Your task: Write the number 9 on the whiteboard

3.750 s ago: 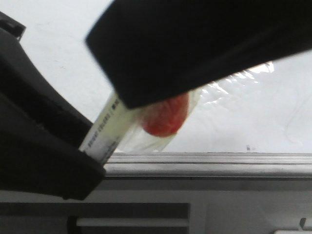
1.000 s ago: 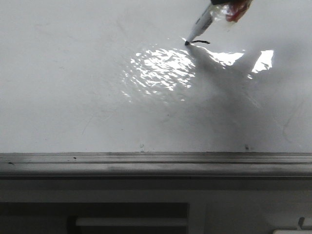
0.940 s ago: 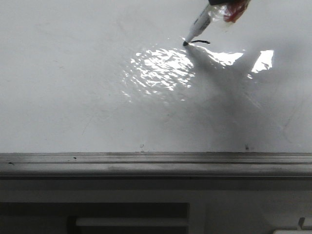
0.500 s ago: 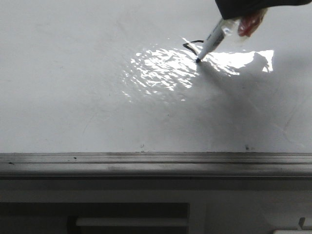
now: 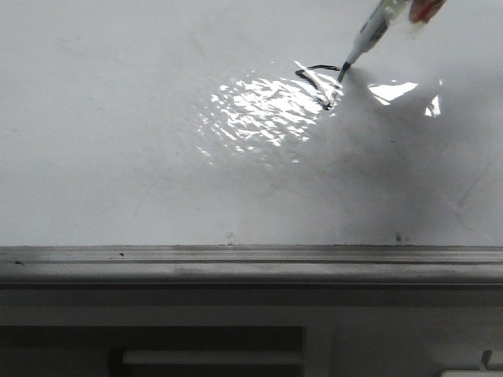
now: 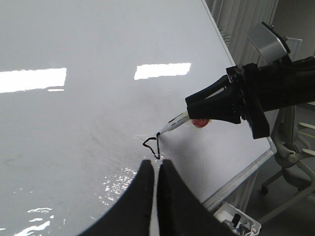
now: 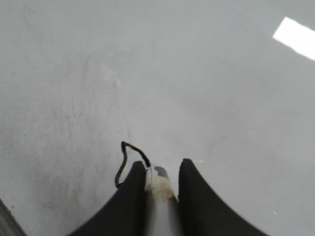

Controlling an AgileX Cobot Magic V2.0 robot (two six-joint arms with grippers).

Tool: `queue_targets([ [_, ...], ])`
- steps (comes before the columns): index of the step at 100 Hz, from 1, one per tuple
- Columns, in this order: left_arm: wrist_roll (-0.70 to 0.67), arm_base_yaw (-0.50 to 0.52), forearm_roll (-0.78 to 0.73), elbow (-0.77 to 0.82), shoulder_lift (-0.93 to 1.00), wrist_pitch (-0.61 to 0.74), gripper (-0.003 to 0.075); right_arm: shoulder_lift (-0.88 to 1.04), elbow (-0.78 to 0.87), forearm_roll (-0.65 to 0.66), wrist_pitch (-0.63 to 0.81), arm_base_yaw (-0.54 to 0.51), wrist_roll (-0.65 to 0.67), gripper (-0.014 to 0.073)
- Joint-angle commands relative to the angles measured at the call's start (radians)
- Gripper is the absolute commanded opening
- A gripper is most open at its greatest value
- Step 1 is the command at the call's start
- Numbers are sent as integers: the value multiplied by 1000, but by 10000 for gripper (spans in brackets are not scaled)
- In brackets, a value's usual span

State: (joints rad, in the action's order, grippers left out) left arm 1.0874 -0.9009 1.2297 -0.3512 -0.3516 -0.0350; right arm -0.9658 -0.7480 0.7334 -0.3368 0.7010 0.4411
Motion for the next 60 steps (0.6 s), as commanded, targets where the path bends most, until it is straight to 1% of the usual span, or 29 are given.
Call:
queue_targets([
  [1, -7, -5, 9, -29, -5, 21, -20, 0, -35, 65, -51, -26, -14, -62],
  [12, -7, -5, 9, -29, -5, 21, -20, -1, -35, 31, -58, -24, -14, -62],
  [29, -7, -5, 9, -29, -5, 21, -20, -3, -1, -81, -75, -8, -14, -62],
  [43, -7, -5, 9, -29, -5, 21, -20, -3, 85, -143, -93, 80, -14, -62],
  [51, -7, -5, 9, -29, -5, 21, -20, -3, 130, -147, -93, 140, -14, -61],
  [60, -7, -5, 9, -29, -5, 21, -20, -3, 154, -147, -105, 165, -8, -60],
])
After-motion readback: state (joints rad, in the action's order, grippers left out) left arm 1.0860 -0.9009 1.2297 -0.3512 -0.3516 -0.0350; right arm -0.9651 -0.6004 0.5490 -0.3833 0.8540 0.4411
